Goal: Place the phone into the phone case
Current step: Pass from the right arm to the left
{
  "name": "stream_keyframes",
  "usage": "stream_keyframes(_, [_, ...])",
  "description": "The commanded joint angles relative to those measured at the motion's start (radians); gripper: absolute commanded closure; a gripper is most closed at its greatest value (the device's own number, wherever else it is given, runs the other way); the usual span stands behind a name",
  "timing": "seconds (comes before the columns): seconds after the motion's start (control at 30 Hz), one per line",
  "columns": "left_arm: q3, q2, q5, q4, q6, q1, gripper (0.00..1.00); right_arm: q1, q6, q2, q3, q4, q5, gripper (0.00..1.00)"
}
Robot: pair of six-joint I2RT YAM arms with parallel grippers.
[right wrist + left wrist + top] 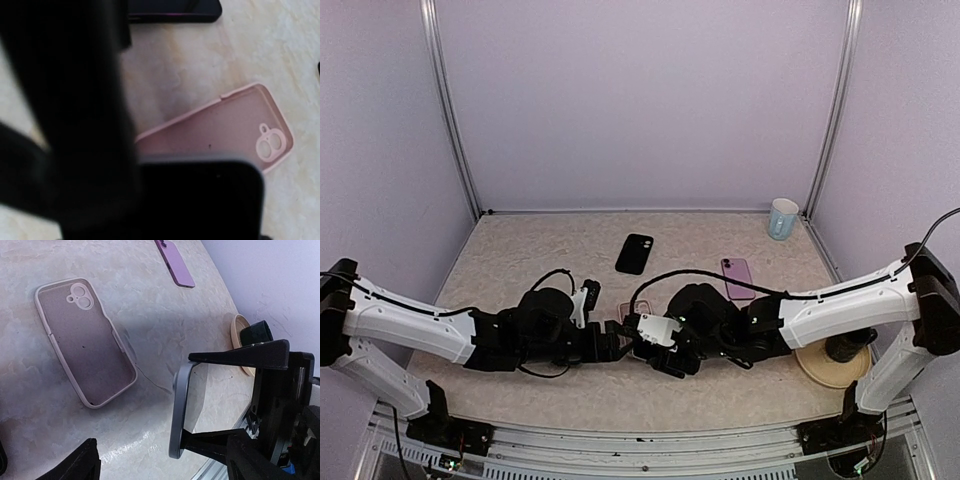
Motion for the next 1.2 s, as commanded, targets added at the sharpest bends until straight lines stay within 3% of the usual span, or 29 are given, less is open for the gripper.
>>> stream_keyframes(0.0, [0.037,0.034,0.061,0.064,0.023,0.007,0.18,0.029,-0.009,-0.008,0.021,0.089,0.057,0.40])
stream_keyframes(0.37, [0.035,0.079,0.149,0.155,0.029,0.010,0.41,0.070,-0.022,-0.035,0.013,0.128,0.054,0.41])
stream_keyframes(0.57, [0.025,0.078,0.174,0.196,0.027,0.013,0.62,0.086,-0.029,-0.038,0.016,0.137,0.063,0.41])
stream_keyframes(0.73, [0.015,0.069,0.183,0.207,0.027,0.017,0.85,0.087,-0.037,-0.057,0.005,0.149,0.064,0.41])
stream_keyframes(0.93, [0.013,0.064,0.183,0.197,0.024,0.022,0.99,0.087,-0.045,-0.062,0.005,0.149,0.076,0.41])
stream_keyframes(1.03, [0.013,0.063,0.183,0.193,0.023,0.024,1.00,0.087,-0.045,-0.063,0.008,0.144,0.082,0.39])
stream_keyframes(1.17, [0.008,0.054,0.176,0.193,0.030,0.024,1.00,0.087,-0.023,-0.079,0.016,0.132,0.083,0.27])
